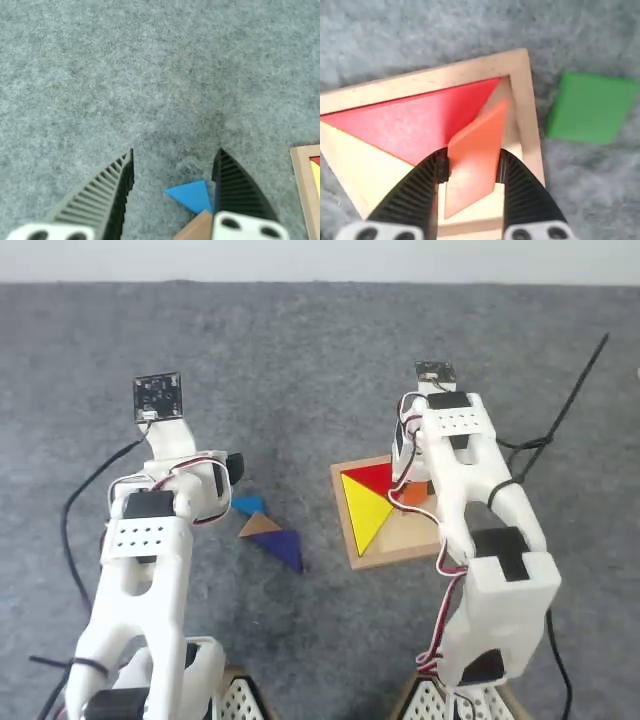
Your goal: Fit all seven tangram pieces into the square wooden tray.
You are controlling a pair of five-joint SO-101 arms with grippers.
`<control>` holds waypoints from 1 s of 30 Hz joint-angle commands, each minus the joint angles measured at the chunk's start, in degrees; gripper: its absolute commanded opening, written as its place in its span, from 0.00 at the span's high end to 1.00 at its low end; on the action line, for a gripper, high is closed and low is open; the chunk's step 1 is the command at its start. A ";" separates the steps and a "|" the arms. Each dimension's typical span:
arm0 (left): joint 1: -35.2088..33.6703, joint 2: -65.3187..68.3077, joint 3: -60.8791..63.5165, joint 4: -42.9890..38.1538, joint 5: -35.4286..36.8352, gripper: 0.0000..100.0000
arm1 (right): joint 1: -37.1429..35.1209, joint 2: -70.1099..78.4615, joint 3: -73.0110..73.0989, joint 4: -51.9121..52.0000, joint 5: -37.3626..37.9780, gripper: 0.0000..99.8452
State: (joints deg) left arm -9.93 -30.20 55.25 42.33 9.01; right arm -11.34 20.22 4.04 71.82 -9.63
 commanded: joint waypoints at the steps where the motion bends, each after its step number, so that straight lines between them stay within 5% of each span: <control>1: -0.09 -0.26 -0.40 -0.88 -0.18 0.75 | -0.57 -0.48 -3.43 -0.13 -0.79 0.99; 4: -0.09 -0.26 -0.40 -0.88 -0.18 0.75 | -0.31 -0.48 -3.52 -1.27 -0.62 0.96; 11: -0.18 -0.26 -0.40 -0.88 -0.18 0.75 | 0.75 -0.48 -3.52 -1.71 3.69 0.72; 30: -0.18 -0.26 -0.40 -0.88 -0.18 0.75 | 0.84 -0.48 -1.41 -2.68 14.95 0.71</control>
State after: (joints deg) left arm -9.93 -30.20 55.25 42.33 9.01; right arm -11.25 20.57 3.52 70.86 3.56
